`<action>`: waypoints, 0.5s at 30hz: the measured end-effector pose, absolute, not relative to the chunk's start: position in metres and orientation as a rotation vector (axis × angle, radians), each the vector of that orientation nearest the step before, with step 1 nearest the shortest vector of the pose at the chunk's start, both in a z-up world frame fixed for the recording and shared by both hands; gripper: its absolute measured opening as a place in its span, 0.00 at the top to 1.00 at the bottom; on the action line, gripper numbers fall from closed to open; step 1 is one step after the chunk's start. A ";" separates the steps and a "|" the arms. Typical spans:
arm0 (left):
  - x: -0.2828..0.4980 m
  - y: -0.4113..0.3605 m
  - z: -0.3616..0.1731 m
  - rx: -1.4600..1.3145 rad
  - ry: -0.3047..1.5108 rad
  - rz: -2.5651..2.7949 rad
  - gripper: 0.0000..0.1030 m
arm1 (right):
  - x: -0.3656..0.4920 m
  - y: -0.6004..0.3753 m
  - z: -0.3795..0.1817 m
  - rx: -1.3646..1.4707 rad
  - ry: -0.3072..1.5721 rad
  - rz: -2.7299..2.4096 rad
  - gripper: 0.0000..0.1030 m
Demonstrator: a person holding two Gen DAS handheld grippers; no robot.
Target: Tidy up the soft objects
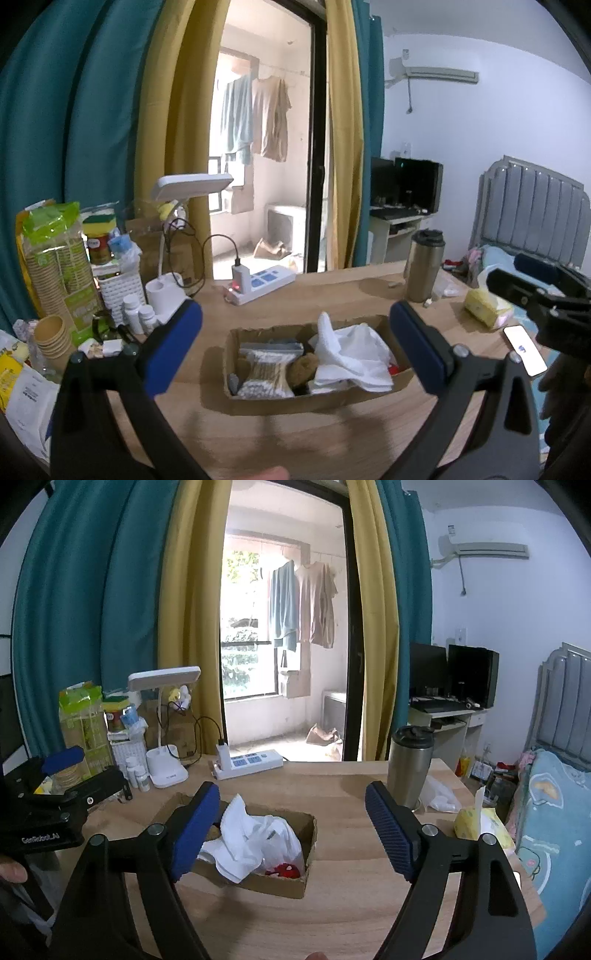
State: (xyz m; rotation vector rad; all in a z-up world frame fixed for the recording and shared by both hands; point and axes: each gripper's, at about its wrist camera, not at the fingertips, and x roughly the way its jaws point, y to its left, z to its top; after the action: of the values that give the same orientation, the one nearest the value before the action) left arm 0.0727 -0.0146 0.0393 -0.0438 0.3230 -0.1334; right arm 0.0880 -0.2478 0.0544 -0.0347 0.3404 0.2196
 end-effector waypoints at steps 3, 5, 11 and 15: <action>0.071 -0.014 0.041 -0.050 0.313 -0.150 0.01 | 0.089 -0.247 0.053 -0.031 0.342 0.225 0.18; 0.071 -0.014 0.042 -0.048 0.308 -0.154 0.01 | 0.091 -0.248 0.052 -0.024 0.345 0.230 0.18; 0.071 -0.016 0.042 -0.040 0.306 -0.149 0.01 | 0.094 -0.251 0.050 -0.003 0.347 0.223 0.18; 0.071 -0.016 0.042 -0.041 0.304 -0.150 0.01 | 0.093 -0.253 0.051 -0.001 0.342 0.213 0.18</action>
State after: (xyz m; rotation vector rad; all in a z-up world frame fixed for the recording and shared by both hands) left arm 0.0705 -0.0160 0.0423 -0.0407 0.3038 -0.1502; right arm 0.0928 -0.2526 0.0510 -0.0012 0.3417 0.2129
